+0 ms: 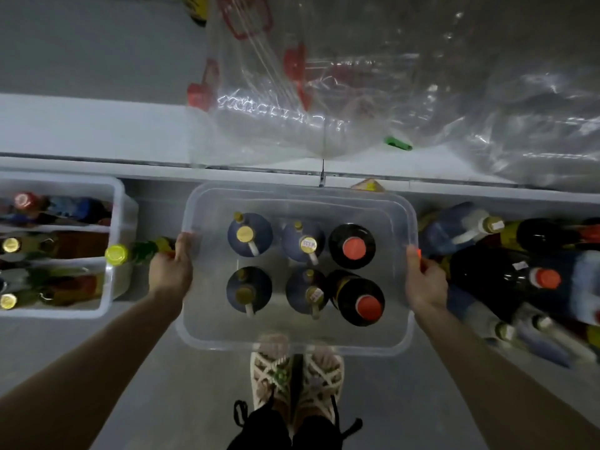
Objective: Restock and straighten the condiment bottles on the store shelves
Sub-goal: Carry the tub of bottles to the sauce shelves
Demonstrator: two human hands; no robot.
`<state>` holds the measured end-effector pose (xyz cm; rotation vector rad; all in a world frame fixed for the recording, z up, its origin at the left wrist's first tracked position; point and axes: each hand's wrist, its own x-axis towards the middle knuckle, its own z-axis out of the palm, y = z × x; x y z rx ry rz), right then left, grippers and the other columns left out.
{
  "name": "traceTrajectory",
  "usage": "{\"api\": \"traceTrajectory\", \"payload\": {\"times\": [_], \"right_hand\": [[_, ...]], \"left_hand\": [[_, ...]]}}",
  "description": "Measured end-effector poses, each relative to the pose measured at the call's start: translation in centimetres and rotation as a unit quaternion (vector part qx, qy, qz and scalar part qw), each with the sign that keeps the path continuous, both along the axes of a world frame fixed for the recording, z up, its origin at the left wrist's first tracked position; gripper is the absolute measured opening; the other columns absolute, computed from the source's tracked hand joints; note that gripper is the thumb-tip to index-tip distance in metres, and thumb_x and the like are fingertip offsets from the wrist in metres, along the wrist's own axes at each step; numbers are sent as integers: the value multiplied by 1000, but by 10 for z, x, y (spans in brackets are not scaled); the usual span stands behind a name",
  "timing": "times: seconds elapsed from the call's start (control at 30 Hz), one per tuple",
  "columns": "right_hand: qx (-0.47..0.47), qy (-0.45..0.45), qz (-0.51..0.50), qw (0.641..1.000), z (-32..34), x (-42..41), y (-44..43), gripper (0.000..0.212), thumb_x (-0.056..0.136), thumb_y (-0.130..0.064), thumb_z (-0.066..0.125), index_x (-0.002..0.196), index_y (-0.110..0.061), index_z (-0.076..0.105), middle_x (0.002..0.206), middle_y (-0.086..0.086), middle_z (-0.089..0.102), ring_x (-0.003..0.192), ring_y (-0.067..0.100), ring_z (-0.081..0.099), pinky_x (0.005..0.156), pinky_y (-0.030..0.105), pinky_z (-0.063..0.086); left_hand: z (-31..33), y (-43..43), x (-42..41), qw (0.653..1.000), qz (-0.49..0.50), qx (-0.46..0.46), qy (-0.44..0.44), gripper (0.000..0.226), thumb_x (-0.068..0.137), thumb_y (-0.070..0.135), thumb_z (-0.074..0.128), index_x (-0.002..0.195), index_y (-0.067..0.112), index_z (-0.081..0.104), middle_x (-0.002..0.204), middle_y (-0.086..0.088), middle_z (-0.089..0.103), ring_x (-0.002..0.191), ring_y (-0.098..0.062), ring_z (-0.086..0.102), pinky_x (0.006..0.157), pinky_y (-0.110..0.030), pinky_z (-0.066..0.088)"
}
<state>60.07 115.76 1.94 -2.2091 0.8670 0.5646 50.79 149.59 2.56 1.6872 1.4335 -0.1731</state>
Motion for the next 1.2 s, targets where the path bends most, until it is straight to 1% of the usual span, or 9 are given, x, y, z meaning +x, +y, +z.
{"api": "traceTrajectory", "payload": {"times": [0.07, 0.2, 0.33, 0.43, 0.67, 0.73, 0.83, 1.03, 1.2], "right_hand": [[3, 0, -3, 1000, -17, 1, 6, 62, 97, -53, 41, 114, 2, 62, 119, 29, 60, 113, 45, 54, 93, 45, 41], [0, -16, 1, 1000, -39, 2, 15, 61, 98, -50, 41, 108, 6, 61, 113, 31, 61, 108, 46, 55, 90, 45, 42], [-9, -13, -9, 1000, -53, -2, 19, 56, 98, -51, 41, 99, 1, 60, 108, 28, 61, 106, 44, 56, 92, 47, 43], [-15, -20, -9, 1000, -59, 1, 18, 51, 97, -52, 41, 89, -4, 56, 105, 27, 62, 104, 43, 57, 92, 47, 44], [-17, -30, 12, 999, -72, 10, 22, 52, 98, -51, 40, 85, -2, 54, 91, 19, 56, 101, 43, 57, 87, 44, 43], [-14, -30, 12, 999, -75, 10, 21, 52, 99, -50, 40, 87, -1, 55, 92, 20, 57, 102, 43, 57, 86, 43, 43], [-5, -27, 9, 1000, -75, 10, 20, 55, 100, -48, 38, 102, 3, 59, 108, 26, 61, 107, 42, 56, 85, 39, 41], [11, -8, 18, 1000, -67, 10, 20, 58, 102, -48, 31, 126, -1, 56, 128, 25, 55, 119, 42, 50, 95, 39, 38], [27, -4, 39, 999, -50, 3, 21, 53, 102, -48, 30, 133, -11, 52, 130, 21, 56, 119, 40, 49, 90, 36, 36]], "left_hand": [[-18, 5, 1, 1000, -3, 3, 2, 52, 94, 57, 45, 87, 7, 58, 74, -11, 56, 73, -28, 53, 77, -45, 50], [-45, 11, 1, 1000, -1, 2, -8, 48, 95, 54, 45, 77, 11, 56, 71, -9, 55, 69, -26, 52, 70, -38, 45], [-65, 15, 5, 1000, -14, 4, -8, 51, 96, 54, 44, 71, 10, 54, 71, -12, 56, 66, -26, 52, 67, -37, 44], [-75, 14, 8, 1000, -9, 10, -8, 50, 95, 56, 44, 72, 12, 53, 76, -12, 56, 73, -29, 54, 72, -41, 48], [-94, 16, 5, 1000, -5, 19, 8, 55, 93, 61, 43, 81, 9, 57, 77, -12, 56, 76, -31, 55, 77, -45, 51], [-97, 16, 5, 1000, 0, 22, 15, 63, 91, 65, 43, 96, 3, 59, 84, -15, 58, 81, -35, 58, 81, -50, 52], [-98, 15, 5, 1000, 4, 17, 21, 69, 90, 67, 42, 108, 2, 57, 93, -19, 59, 94, -42, 60, 82, -51, 51], [-89, 7, 6, 1000, -8, 18, 24, 73, 90, 69, 38, 109, 1, 58, 95, -20, 59, 96, -41, 59, 84, -50, 50], [-70, 6, 3, 998, -59, 21, 19, 66, 92, 67, 38, 102, 6, 61, 91, -13, 63, 91, -35, 60, 85, -51, 52]]}}
